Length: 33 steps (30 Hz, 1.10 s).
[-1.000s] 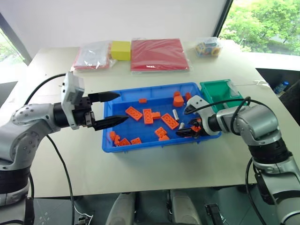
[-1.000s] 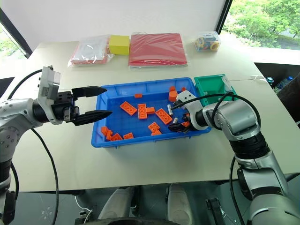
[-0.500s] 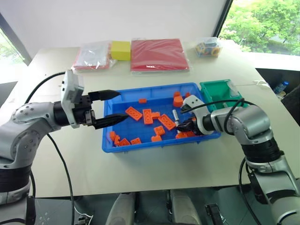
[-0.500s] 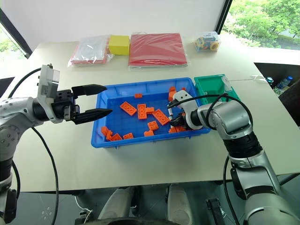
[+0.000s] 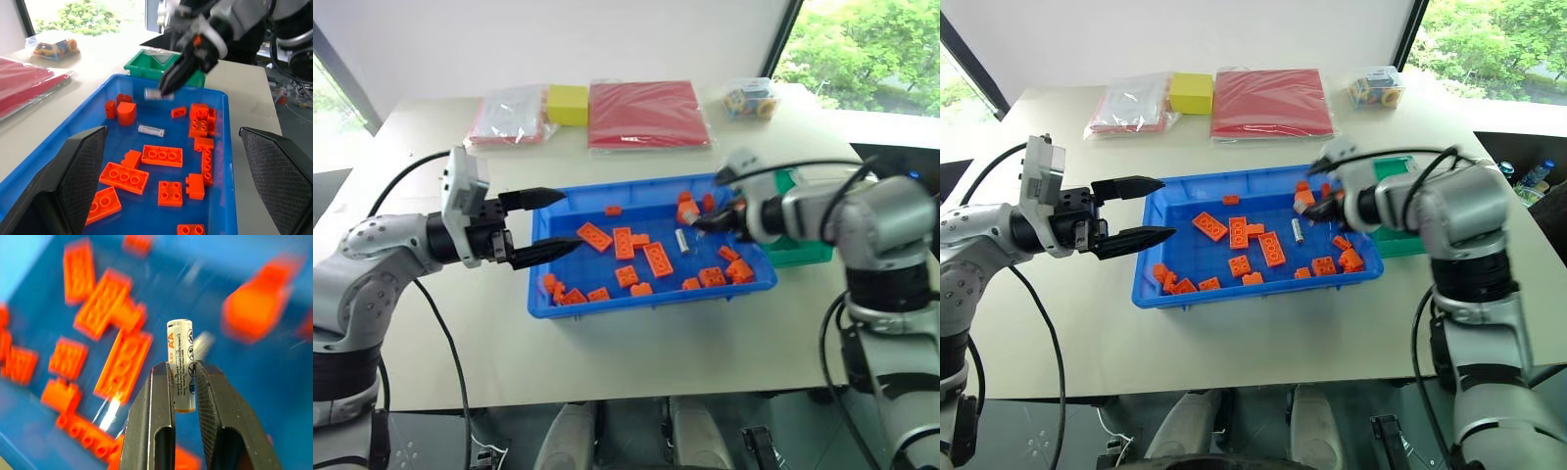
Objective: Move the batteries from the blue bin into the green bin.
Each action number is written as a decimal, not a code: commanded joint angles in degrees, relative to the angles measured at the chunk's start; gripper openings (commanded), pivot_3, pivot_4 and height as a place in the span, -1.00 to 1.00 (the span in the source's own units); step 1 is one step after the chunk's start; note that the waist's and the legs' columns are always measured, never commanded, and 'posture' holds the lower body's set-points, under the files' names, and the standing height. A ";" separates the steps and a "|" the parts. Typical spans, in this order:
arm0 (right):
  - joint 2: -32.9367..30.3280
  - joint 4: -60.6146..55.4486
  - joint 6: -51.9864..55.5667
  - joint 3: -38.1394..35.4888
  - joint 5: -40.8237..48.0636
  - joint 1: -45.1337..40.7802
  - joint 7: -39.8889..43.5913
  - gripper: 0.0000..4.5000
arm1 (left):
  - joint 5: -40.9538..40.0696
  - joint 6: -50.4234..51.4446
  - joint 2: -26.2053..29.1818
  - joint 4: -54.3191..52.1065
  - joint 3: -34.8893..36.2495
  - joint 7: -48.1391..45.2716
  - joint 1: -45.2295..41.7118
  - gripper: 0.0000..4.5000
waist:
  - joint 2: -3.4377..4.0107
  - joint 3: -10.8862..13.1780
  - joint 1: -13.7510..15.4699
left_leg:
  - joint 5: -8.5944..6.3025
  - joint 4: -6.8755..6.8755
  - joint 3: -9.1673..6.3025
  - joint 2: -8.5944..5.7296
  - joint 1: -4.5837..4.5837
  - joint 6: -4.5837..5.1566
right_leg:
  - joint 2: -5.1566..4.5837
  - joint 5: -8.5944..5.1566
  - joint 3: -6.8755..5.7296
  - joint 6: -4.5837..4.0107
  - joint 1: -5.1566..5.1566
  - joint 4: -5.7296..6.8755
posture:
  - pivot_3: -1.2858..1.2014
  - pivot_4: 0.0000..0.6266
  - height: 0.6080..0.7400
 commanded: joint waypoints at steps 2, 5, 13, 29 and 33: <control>-7.32 4.23 -6.16 -2.87 -2.02 0.94 0.48 -0.96 | 0.51 -1.70 0.11 0.50 -0.15 -1.12 -1.95 1.00 | -0.01 0.01 -0.14 | 0.00 0.01 0.05 -0.01 0.00 0.01 | -0.02 0.00 0.01 0.00 0.02 -0.04 | 0.03 -0.52 0.94; -10.45 6.97 -10.32 -2.09 -3.26 2.83 0.98 -0.96 | 0.94 -2.08 -0.16 1.29 -0.91 -1.72 -2.81 1.00 | -0.01 0.01 -0.31 | 0.00 0.00 0.08 0.00 0.01 0.01 | -0.02 0.00 0.01 0.00 0.01 -0.03 | 0.03 -0.52 0.94; -11.43 11.37 -21.70 -0.02 -8.71 6.43 -0.59 -0.50 | 1.43 -2.20 -0.68 1.85 -1.85 -2.46 -4.14 1.00 | 0.00 0.01 -0.51 | -0.01 0.00 0.14 0.06 0.02 0.03 | 0.02 0.00 0.04 0.01 -0.06 0.04 | 0.03 -0.52 0.94; 3.39 -4.87 -13.12 4.42 -1.75 5.70 -1.05 0.59 | 0.60 -0.72 0.51 0.10 -0.50 -1.80 -3.23 1.00 | 0.01 0.02 -0.50 | -0.01 -0.01 0.05 0.13 0.04 0.03 | 0.08 0.00 0.03 0.00 -0.06 0.07 | 0.03 -0.52 0.94; 7.12 -3.54 -13.21 7.18 -3.40 7.29 -3.81 0.59 | 0.27 -0.22 0.84 -0.55 -0.01 -1.47 -2.89 1.00 | -0.01 0.02 0.09 | -0.01 0.06 0.02 -0.02 -0.02 0.02 | -0.03 0.00 0.04 0.00 0.00 0.03 | 0.03 -0.52 0.94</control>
